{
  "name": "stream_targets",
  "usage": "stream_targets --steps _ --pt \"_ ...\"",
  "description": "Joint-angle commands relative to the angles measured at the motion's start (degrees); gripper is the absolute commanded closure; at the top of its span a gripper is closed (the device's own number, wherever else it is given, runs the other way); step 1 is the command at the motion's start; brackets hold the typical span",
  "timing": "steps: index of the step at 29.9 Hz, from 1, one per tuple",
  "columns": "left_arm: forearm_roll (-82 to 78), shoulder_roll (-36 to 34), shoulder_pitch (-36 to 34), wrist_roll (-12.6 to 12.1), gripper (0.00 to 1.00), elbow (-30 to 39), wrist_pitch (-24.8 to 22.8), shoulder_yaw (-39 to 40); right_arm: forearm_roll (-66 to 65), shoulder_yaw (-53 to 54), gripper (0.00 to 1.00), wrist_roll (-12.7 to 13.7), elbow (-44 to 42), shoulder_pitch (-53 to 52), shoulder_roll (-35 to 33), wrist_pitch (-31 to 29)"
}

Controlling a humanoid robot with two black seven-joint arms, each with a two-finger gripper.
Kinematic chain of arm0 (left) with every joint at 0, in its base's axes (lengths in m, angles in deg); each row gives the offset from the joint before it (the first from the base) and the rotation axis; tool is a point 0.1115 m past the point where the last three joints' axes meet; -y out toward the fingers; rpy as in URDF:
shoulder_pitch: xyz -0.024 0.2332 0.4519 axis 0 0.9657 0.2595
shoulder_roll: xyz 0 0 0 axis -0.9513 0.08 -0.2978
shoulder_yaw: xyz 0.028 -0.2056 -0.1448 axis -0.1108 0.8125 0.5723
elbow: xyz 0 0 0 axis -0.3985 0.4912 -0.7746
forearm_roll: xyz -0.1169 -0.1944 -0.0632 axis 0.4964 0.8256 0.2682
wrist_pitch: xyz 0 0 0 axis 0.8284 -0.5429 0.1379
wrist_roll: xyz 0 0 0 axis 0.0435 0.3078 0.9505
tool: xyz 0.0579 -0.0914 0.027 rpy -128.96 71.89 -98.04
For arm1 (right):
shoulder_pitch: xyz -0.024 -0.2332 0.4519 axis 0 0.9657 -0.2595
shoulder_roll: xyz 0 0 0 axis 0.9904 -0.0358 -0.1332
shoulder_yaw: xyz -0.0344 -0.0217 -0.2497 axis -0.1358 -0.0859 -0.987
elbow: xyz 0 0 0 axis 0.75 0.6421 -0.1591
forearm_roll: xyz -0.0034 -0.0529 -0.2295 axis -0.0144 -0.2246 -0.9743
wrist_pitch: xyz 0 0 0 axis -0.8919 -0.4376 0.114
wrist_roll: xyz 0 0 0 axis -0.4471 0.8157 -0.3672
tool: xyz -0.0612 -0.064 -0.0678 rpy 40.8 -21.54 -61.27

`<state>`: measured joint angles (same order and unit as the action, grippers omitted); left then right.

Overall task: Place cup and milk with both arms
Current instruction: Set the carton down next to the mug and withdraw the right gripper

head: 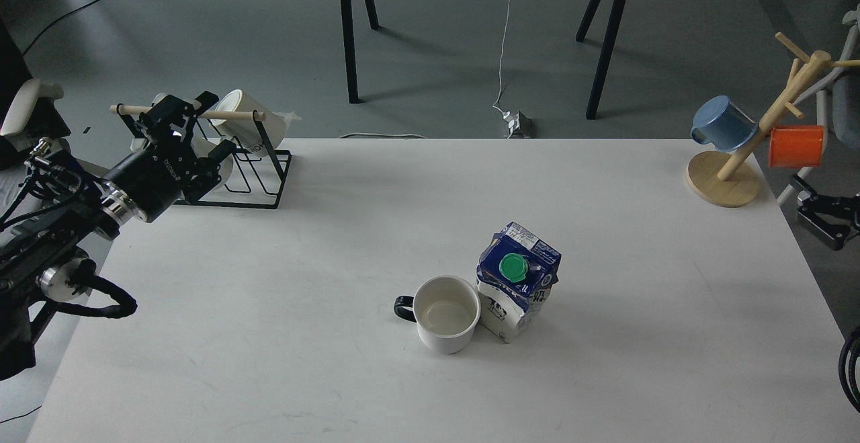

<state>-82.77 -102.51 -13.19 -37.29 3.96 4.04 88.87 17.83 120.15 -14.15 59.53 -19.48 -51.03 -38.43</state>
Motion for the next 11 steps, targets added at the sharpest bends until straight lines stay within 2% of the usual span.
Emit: stream_targets --steps 1,11 --pt "-0.04 -1.76 0.13 0.00 0.05 0.64 0.01 0.56 -0.02 -5.97 0.02 0.00 -4.54 -7.07 0.45 0.00" --pt "0.05 -2.11 0.04 0.00 0.05 0.55 0.01 1.26 -0.11 -6.95 0.02 0.00 -4.63 -7.52 1.77 0.00"
